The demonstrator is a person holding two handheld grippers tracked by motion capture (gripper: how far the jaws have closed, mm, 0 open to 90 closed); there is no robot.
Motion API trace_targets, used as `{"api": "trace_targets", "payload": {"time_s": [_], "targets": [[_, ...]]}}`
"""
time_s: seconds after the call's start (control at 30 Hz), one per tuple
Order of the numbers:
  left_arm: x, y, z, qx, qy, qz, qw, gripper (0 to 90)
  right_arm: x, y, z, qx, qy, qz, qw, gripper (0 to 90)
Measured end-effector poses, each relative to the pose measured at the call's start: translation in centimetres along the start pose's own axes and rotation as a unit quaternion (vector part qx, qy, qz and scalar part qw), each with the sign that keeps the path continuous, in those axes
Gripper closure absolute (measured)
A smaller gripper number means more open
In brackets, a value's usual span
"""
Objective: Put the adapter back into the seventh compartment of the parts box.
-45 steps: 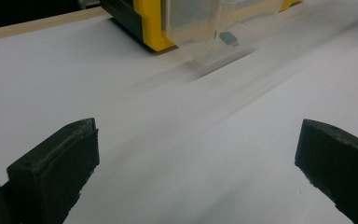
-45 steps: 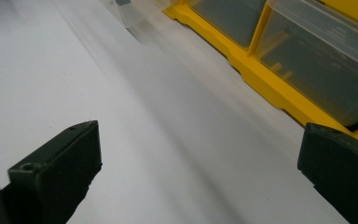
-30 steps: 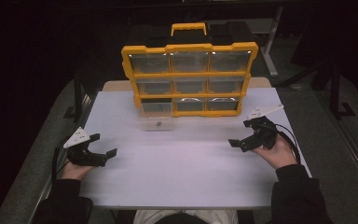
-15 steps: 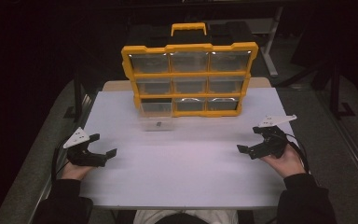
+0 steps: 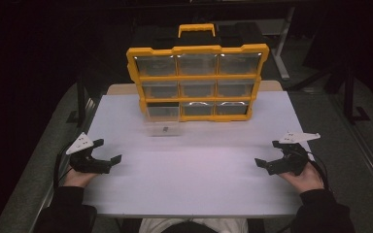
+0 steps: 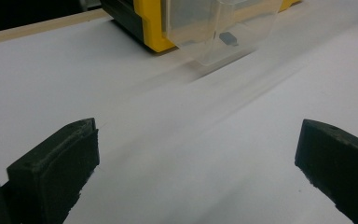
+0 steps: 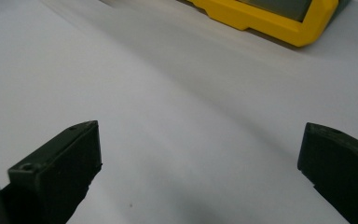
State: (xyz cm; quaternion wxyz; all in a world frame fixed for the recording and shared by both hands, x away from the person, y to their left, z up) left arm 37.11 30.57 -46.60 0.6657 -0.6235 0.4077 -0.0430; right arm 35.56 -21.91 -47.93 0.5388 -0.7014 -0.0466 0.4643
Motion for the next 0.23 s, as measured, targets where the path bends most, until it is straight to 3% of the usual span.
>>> {"api": "trace_targets", "payload": {"time_s": [0.23], "targets": [[0.0, -0.1, 0.0, -0.001, 0.001, -0.004, 1.0000, 0.0, -0.5, 1.3, -0.6, 0.021, 0.010, -0.003, 0.9997, 0.0]]}}
Point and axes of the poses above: each handheld gripper's, and its own axes: x roughly forward along the jaws, y roughly out of its underside, z roughly to its left, the point moved 8 cm from there along x, roughly forward along the jaws, and after that the axes turned 6 degrees about -x, right-handed, at the moved point
